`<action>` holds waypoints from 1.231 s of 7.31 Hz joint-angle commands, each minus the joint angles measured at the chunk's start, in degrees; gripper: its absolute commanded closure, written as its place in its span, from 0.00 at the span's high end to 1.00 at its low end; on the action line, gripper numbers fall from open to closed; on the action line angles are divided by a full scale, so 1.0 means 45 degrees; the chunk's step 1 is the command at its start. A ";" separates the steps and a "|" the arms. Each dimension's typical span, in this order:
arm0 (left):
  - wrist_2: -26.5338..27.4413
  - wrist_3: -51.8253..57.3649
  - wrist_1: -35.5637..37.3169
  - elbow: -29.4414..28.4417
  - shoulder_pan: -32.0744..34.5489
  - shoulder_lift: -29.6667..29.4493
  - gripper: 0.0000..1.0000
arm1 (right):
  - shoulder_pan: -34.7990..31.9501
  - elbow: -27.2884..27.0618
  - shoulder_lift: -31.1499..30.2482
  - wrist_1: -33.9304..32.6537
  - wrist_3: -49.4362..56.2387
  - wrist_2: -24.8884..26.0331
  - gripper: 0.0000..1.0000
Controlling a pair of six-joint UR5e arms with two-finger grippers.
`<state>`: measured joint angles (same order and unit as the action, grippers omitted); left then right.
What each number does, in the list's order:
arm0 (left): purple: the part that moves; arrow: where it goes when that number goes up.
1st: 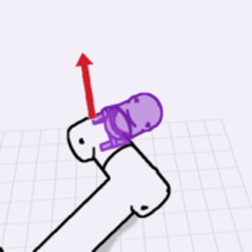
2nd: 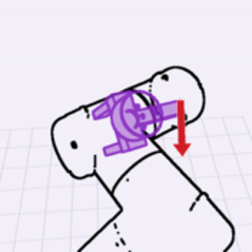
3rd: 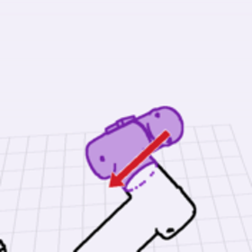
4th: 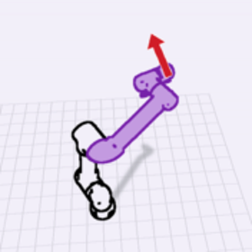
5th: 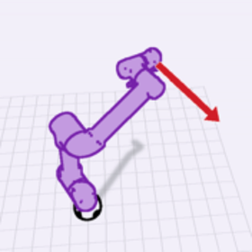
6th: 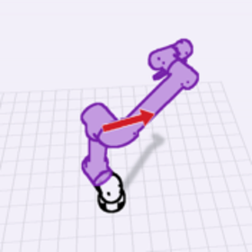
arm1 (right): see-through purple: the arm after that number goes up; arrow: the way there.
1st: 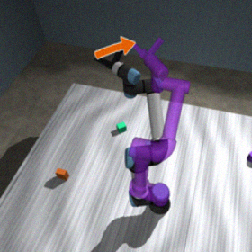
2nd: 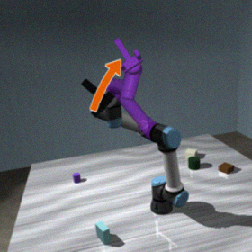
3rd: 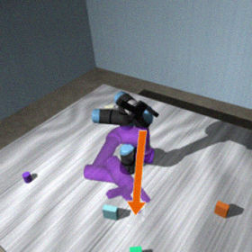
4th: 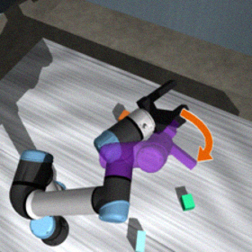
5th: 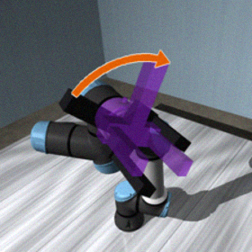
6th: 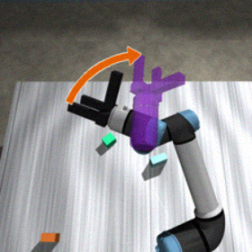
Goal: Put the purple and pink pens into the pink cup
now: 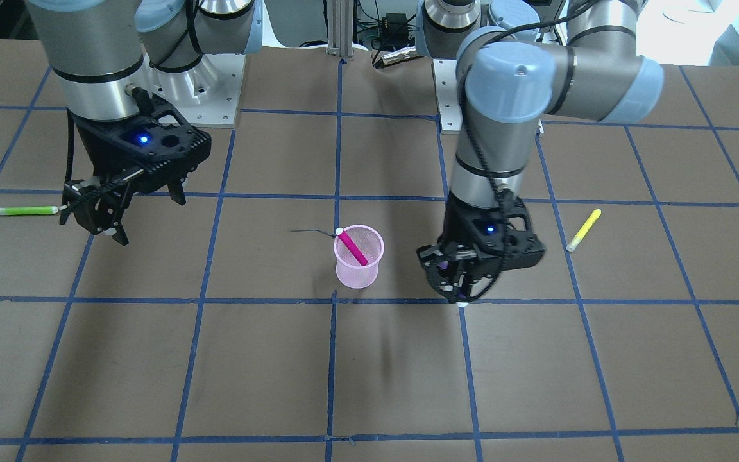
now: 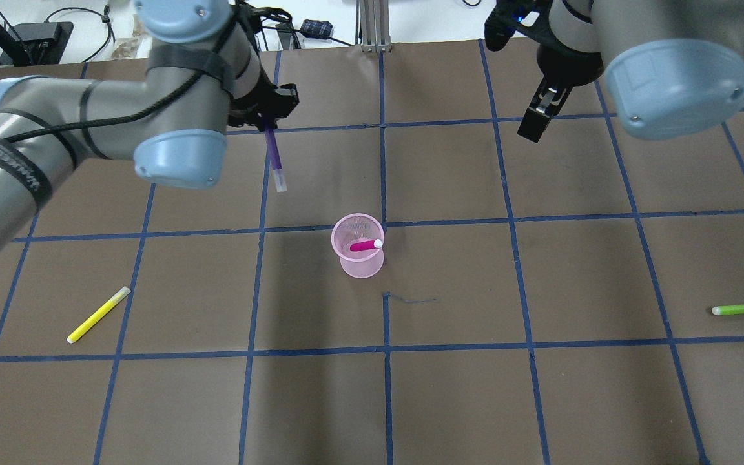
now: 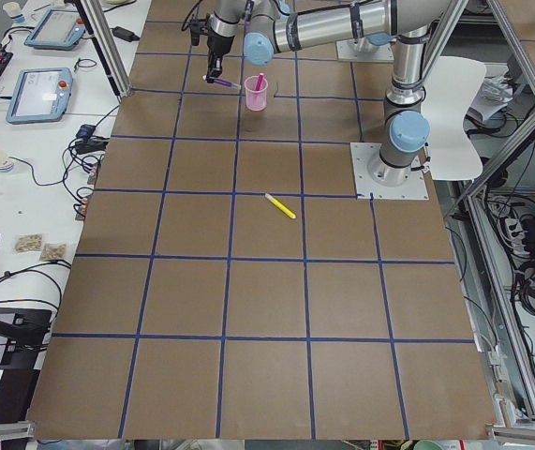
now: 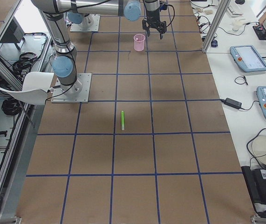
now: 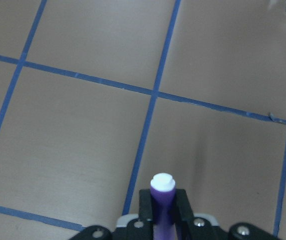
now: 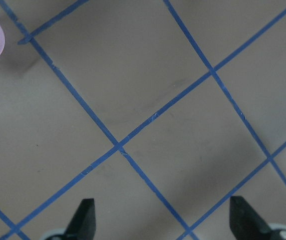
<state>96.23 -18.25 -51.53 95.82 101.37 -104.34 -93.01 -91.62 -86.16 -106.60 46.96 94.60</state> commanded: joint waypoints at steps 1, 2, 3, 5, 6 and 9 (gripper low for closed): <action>0.0840 -0.0554 0.0454 0.0286 0.1998 -0.0309 0.00 | 0.0162 -0.0030 -0.0596 0.0718 -0.6240 -0.0435 1.00; 0.0822 -0.1057 0.0842 0.0655 0.2197 -0.0310 0.00 | 0.0162 0.0086 -0.0735 0.1765 -0.8576 -0.0533 1.00; 0.0822 -0.1120 0.1890 0.1278 0.2238 -0.0310 0.00 | 0.0143 0.0126 -0.0736 0.2085 -0.9972 -0.1211 1.00; 0.0803 -0.1199 0.3865 0.2335 0.2277 -0.0310 0.00 | 0.0123 0.0146 -0.1007 0.2984 -1.1810 -0.2214 1.00; 0.0745 -0.1412 0.3912 0.2454 0.2374 -0.0348 0.00 | 0.0123 0.0165 -0.1067 0.3180 -1.2015 -0.2137 1.00; 0.0803 -0.1413 0.3932 0.3041 0.2453 -0.0348 0.00 | 0.0064 0.0067 -0.1107 0.3182 -1.1998 -0.1414 1.00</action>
<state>99.85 -24.43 -33.95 108.72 112.26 -105.86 -92.61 -91.21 -91.08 -92.33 -6.89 87.34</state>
